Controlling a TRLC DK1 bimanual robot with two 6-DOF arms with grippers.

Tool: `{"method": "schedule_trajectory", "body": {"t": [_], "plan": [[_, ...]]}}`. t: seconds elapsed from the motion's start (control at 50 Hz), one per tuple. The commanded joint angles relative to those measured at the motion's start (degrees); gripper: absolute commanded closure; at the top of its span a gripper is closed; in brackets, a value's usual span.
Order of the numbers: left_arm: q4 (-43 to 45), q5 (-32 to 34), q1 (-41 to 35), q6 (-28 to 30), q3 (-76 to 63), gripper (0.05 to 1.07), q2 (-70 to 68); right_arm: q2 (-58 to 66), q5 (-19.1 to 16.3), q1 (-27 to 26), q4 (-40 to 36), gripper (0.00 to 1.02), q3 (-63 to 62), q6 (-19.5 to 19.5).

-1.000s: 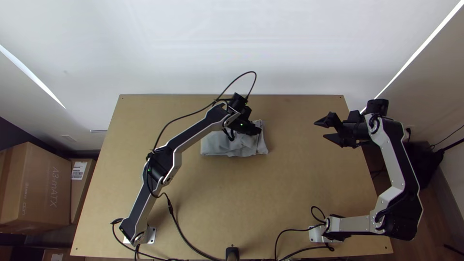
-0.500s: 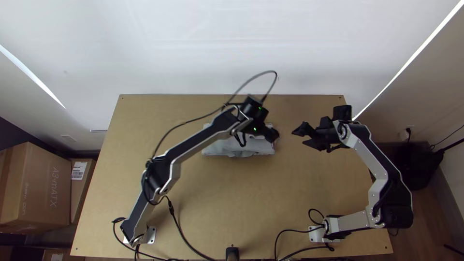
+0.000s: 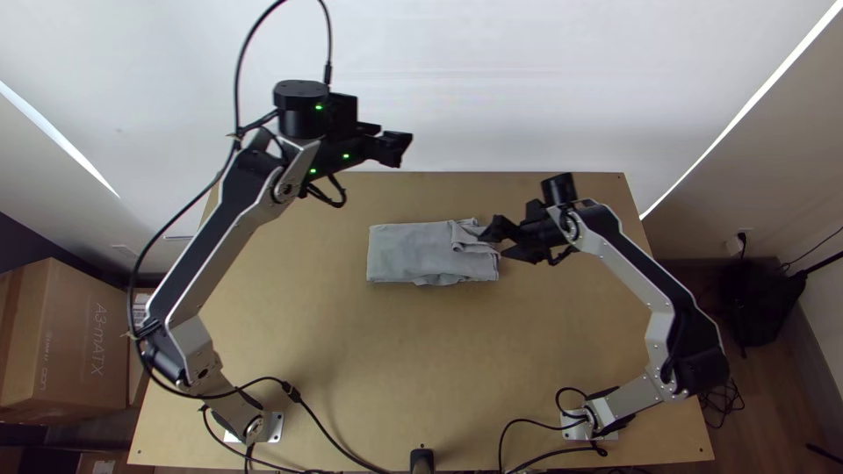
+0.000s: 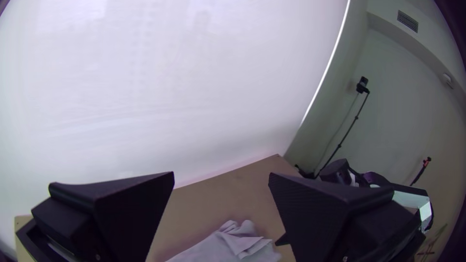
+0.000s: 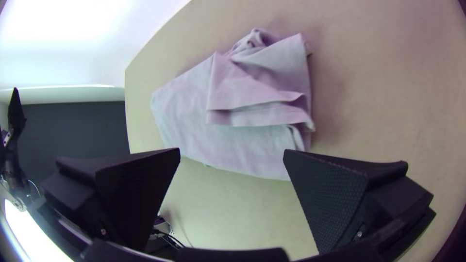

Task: Fold the t-shirt

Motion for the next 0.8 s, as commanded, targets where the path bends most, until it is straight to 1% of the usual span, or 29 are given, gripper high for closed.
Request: {"method": "schedule_trajectory", "body": {"t": [0.0,0.2,0.36,0.44,0.5,0.6,0.78], "plan": [[-0.4,-0.9,2.6,1.7,-4.2,0.1,-4.5,4.8,-0.3,3.4,-1.9,0.04,3.7,1.9],[-0.3,-1.1,6.5,2.1,-10.2,0.1,-11.4,12.4,-0.3,6.6,-2.4,0.04,10.7,2.1],[-0.3,-1.2,9.4,1.8,-13.4,0.1,-15.2,17.5,-0.8,7.1,-2.9,0.04,15.2,2.3],[-0.4,-1.2,10.7,1.7,-14.6,0.1,-16.7,19.0,-0.7,7.0,-2.8,0.04,16.9,1.0],[-0.4,-1.2,11.5,1.6,-15.4,0.1,-17.7,20.3,-0.7,6.5,-2.8,0.04,18.1,1.0],[-0.6,-1.2,12.6,1.5,-16.1,0.1,-18.9,21.2,0.7,5.2,-2.7,0.04,19.1,0.2],[-0.6,-1.2,13.6,1.1,-17.6,0.1,-20.2,19.8,7.3,3.9,-0.6,0.04,18.2,-3.1]]}}
